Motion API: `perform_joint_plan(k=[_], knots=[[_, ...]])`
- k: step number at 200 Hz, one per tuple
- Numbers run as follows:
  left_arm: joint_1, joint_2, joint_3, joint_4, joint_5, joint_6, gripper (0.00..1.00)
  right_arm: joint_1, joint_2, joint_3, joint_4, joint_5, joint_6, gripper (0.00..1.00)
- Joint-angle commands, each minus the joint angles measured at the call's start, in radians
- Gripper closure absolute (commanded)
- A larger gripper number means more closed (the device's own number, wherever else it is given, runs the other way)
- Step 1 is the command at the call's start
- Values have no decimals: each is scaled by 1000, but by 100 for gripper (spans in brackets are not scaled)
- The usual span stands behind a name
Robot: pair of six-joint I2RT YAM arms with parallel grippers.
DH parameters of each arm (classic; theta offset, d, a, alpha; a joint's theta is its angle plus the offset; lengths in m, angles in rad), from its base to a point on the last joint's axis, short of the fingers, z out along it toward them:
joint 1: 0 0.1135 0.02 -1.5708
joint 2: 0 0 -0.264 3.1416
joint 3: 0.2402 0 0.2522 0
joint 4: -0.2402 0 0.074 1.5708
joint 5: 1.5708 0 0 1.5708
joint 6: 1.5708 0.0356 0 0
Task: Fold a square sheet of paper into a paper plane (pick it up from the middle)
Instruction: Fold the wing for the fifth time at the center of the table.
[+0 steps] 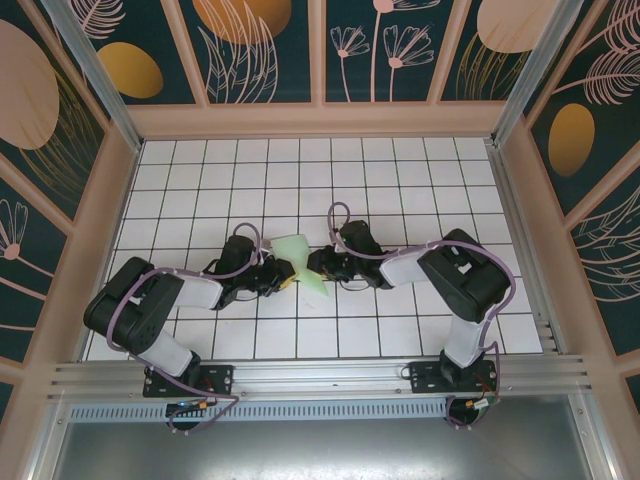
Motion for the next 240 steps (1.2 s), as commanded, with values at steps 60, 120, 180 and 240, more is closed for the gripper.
perform_joint_plan(k=[60, 120, 180, 240], knots=[[-6, 13, 0, 22, -15, -10, 95, 40, -263, -70, -152, 306, -359, 40], [-7, 4, 20, 0, -11, -22, 95, 194, -282, -88, -176, 575, -771, 40], [-7, -13, 28, -23, -12, -32, 94, 381, -128, -92, -38, 752, -1119, 51], [-7, -21, 30, -34, -11, -34, 94, 402, -24, -94, 91, 893, -1210, 58]])
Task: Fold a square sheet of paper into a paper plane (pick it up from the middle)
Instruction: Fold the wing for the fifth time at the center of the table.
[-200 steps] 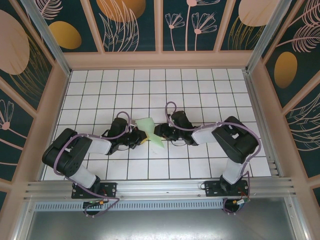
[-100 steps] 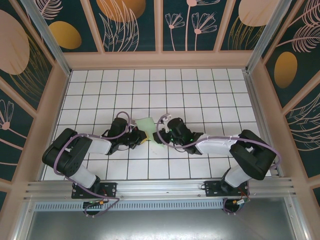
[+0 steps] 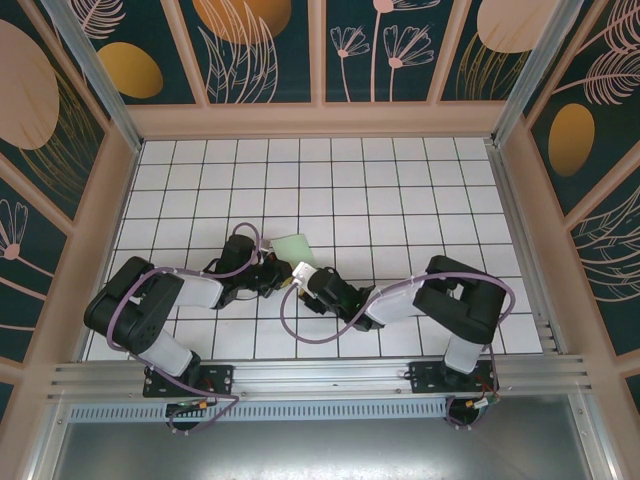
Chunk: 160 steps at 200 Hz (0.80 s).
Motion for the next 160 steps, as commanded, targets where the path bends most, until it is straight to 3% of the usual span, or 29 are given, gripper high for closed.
perform_joint_plan(k=[1, 66, 103, 160], knots=[[-7, -21, 22, -18, -4, -9, 94, 5, 35, -7, 101, 90, -77, 59], [-7, -25, 23, -21, 2, -16, 93, 5, 80, 7, 167, 107, -134, 64], [-7, -37, 36, -51, 6, -11, 89, 5, 86, 9, 147, 76, -139, 77], [60, -98, 116, -221, -42, 72, 71, -6, 36, -25, 137, 25, -87, 92]])
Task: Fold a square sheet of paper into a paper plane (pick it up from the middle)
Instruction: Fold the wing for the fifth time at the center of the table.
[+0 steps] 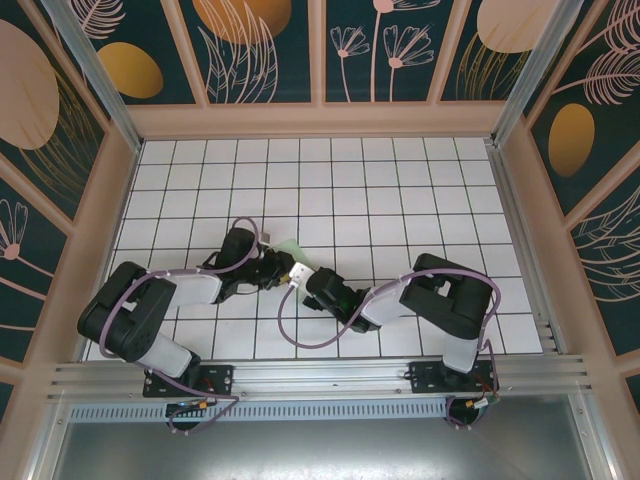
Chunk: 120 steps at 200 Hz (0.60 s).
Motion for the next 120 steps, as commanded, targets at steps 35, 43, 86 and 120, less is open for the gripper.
perform_joint_plan(k=[35, 43, 86, 120], knots=[[116, -137, 107, -235, -95, 122, 58, -32, -84, -39, -8, -137, 111, 95], [120, -163, 119, -266, -122, 136, 56, -41, -94, -42, -13, -165, 132, 95], [120, -287, 70, -281, -221, 139, 52, -102, -132, -43, -25, -315, 270, 98], [119, -346, -17, -190, -189, 107, 51, -161, -142, -33, -28, -444, 382, 100]])
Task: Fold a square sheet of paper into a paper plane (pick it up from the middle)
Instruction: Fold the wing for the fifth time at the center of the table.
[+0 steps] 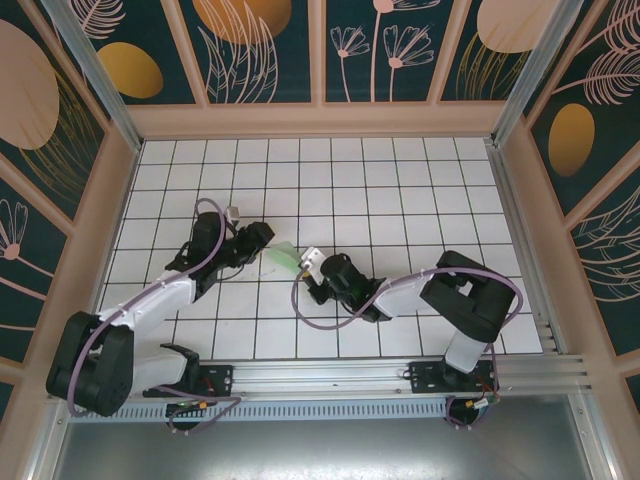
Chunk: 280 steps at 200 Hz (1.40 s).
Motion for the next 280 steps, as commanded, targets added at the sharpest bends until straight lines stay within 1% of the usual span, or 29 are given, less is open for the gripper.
perform_joint_plan(k=[1, 43, 81, 107, 152, 211, 256, 280], knots=[[2, -30, -62, 39, -2, -7, 51, -36, -32, 0, -18, -139, 122, 100], [3, -52, -177, 182, 54, -57, 51, -95, -8, 24, -21, -270, 241, 100], [-3, -32, -268, 329, 106, -107, 53, -119, 35, 52, -19, -365, 321, 100], [-21, -11, -290, 374, 111, -116, 54, -131, 64, 65, -8, -410, 371, 100], [-77, 64, -291, 449, 112, -129, 56, -158, 96, 63, 37, -500, 468, 100], [-104, 137, -283, 522, 128, -141, 60, -182, 113, 52, 66, -545, 544, 100], [-114, 181, -273, 561, 138, -150, 61, -186, 141, 64, 59, -577, 567, 100], [-121, 211, -253, 574, 168, -146, 61, -190, 151, 66, 57, -589, 579, 100]])
